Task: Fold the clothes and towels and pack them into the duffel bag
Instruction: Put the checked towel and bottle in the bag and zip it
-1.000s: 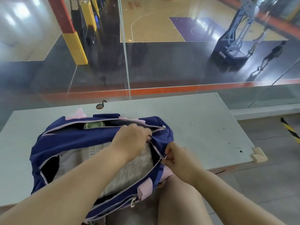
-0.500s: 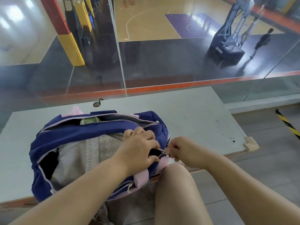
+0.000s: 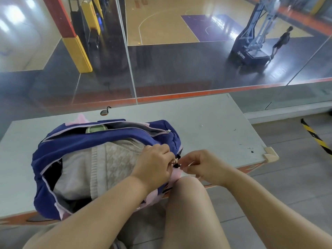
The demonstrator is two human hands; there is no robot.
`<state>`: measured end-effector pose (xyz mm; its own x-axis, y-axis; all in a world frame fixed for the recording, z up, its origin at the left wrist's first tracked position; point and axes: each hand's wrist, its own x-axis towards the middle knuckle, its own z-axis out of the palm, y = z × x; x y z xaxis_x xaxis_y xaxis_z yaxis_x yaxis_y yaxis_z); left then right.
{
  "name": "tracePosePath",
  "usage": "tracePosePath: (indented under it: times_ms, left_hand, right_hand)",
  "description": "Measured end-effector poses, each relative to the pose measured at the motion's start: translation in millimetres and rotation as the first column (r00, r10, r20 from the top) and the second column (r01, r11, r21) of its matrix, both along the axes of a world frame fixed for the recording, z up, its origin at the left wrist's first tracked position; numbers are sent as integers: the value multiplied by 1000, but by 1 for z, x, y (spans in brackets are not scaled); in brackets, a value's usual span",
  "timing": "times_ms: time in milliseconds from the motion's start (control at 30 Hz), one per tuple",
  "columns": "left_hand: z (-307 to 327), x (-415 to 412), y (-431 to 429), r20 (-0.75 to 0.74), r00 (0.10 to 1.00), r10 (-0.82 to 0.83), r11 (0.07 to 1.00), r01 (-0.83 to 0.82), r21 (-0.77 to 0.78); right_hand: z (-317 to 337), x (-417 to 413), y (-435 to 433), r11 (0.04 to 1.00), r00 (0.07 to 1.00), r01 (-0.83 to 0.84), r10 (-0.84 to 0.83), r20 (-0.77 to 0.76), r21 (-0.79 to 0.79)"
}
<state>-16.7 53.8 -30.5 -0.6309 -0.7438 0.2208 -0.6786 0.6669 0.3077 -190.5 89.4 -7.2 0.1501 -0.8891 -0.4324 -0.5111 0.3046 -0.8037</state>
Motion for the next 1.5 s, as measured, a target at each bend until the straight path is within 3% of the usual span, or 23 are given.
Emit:
tracePosePath:
  times_ms: [133, 333, 500, 600, 833, 1033, 1167, 1267, 1400, 1500]
  left_hand:
    - [3, 2, 4, -47, 998, 35, 998, -32, 50]
    - [1, 6, 10, -115, 992, 50, 992, -36, 121]
    - [6, 9, 13, -165, 984, 72, 980, -39, 196]
    - [5, 12, 14, -208, 973, 103, 974, -56, 221]
    - [9, 37, 27, -273, 903, 331, 937, -279, 212]
    - [11, 94, 34, -233, 735, 637, 771, -595, 228]
    - [13, 113, 45, -213, 756, 619, 785, -606, 130]
    - [14, 112, 49, -254, 768, 587, 809, -569, 149]
    - [17, 117, 47, -288, 773, 566, 824, -540, 171]
    - [17, 132, 50, -262, 789, 555, 830, -544, 119]
  right_hand:
    - [-13, 7, -1, 969, 958, -49, -23, -285, -244]
    - [-37, 30, 0, 864, 922, -177, -22, -387, -472]
    - [-48, 39, -6, 816, 900, -164, -106, -423, -554]
    - [-49, 42, -7, 798, 880, -190, -120, -460, -572]
    - [-42, 29, -1, 804, 801, -208, -187, -569, -557]
    - [-29, 24, 4, 911, 718, -156, -160, -677, -381]
    - [-11, 47, 4, 939, 556, -233, -83, -827, -251]
    - [4, 80, 3, 900, 611, -336, -16, -791, -278]
    - [0, 136, -3, 761, 663, -524, 82, -744, -382]
    - [-13, 149, -12, 747, 726, -478, 40, -686, -462]
